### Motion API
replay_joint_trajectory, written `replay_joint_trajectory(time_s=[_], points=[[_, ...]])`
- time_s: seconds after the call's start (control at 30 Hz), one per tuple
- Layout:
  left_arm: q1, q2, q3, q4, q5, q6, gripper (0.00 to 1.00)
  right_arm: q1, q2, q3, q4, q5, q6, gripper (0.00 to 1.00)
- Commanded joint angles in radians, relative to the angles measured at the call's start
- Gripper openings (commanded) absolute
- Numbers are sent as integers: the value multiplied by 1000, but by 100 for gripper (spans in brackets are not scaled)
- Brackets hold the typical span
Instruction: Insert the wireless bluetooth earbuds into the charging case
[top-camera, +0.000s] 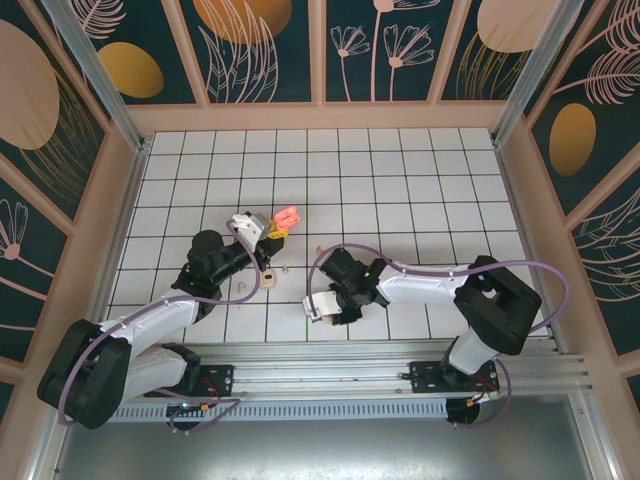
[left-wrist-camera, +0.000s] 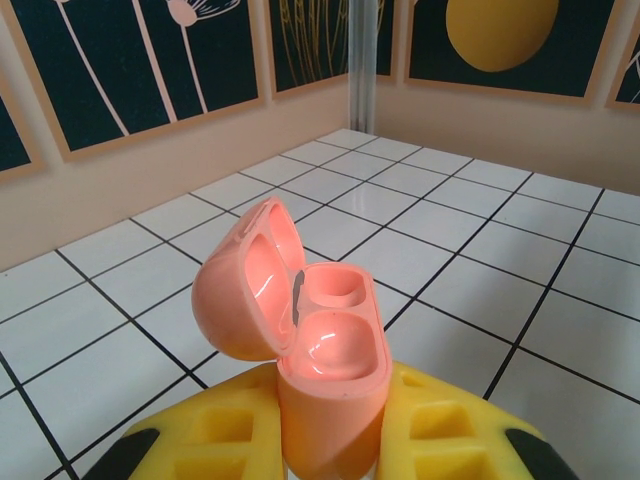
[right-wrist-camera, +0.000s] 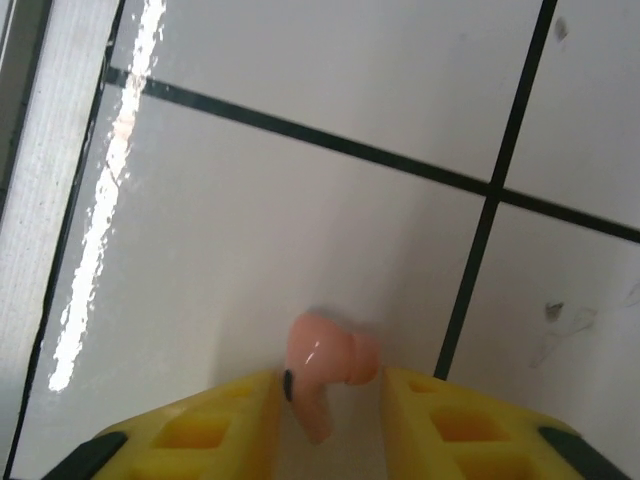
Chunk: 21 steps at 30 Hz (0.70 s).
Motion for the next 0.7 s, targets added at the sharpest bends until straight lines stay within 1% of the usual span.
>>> replay_joint_trajectory(time_s=[0.0,0.23,0.37,0.67], points=[[-1,-20,11,-12,-13,14,9,-14,-6,36,-40,-5,35,36],[-2,-25,11,-11,-15,15,9,4,-52,52,-52,8,84,41],[-2,-21,11,-8,-12,10,9,13,-28,68,-55,-7,128,41],[-2,-26,11,-12,-11,13,9,17,32,79,-50,-27,152,39]])
